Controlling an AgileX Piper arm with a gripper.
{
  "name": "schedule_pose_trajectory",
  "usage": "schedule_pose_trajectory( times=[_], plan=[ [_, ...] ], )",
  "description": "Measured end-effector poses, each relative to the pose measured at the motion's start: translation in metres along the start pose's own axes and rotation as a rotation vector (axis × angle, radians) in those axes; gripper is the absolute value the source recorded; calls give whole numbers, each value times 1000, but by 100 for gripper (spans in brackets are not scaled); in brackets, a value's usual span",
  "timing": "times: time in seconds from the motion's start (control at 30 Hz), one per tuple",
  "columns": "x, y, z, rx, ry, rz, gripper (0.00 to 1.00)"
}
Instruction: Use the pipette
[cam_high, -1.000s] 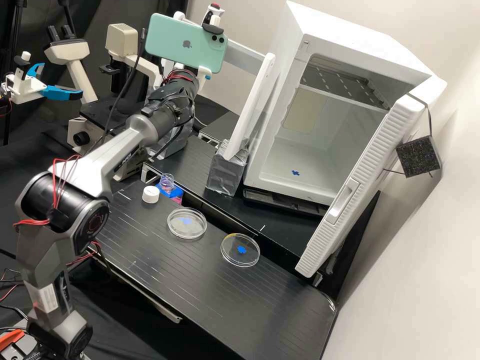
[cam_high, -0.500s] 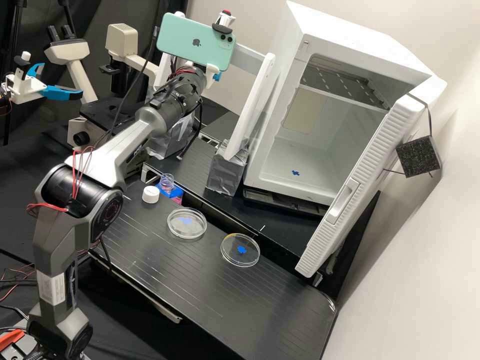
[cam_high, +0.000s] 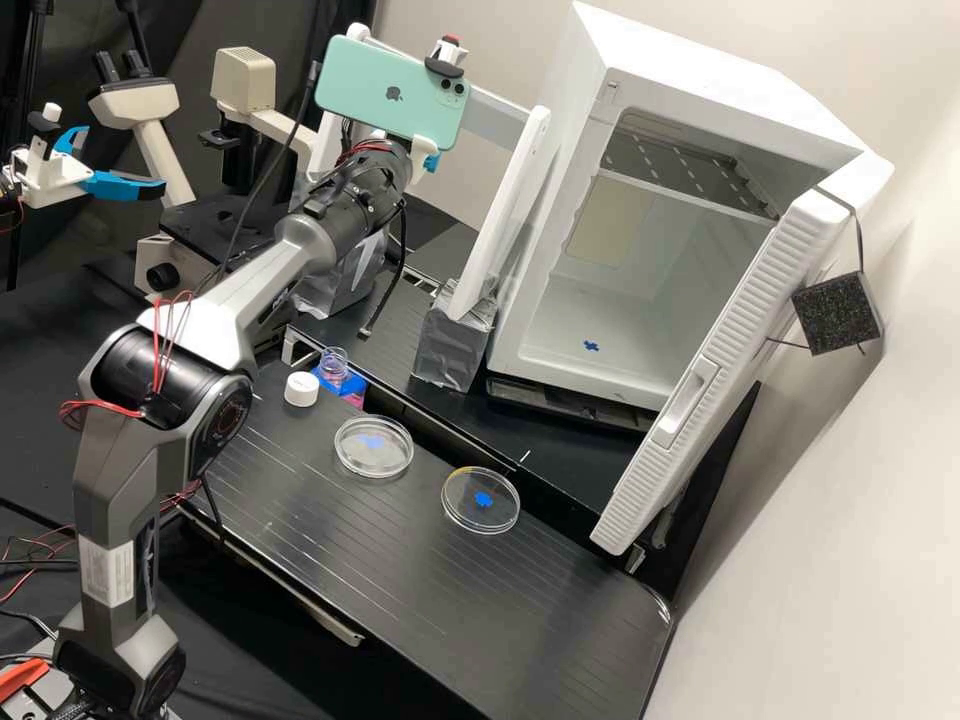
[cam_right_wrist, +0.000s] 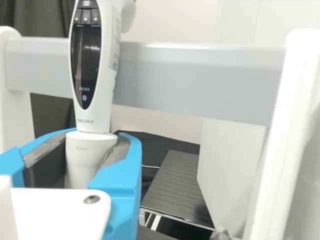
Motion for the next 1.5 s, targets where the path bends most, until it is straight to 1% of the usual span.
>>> schedule_pose_trajectory(
  times=[0.07,0.2,0.27,0.73,0.9,1.03,1.07,1.2,1.27,1.37,1.5],
  plan=[
    [4,-1,2,-4,-7,-3,0],
    [7,-2,4,8,-12,-5,0],
    [8,-2,4,4,-12,-6,0],
    [9,-3,4,4,-11,-9,0],
    [8,1,7,5,-20,-4,0],
    [5,7,2,-30,-25,0,0],
    [5,8,0,-33,-24,2,0],
    [5,15,-5,-41,-28,26,0],
    [6,16,-4,-37,-36,29,0],
    [7,14,-5,-48,-43,27,0],
    [9,8,-5,-46,-42,10,0]
  ],
)
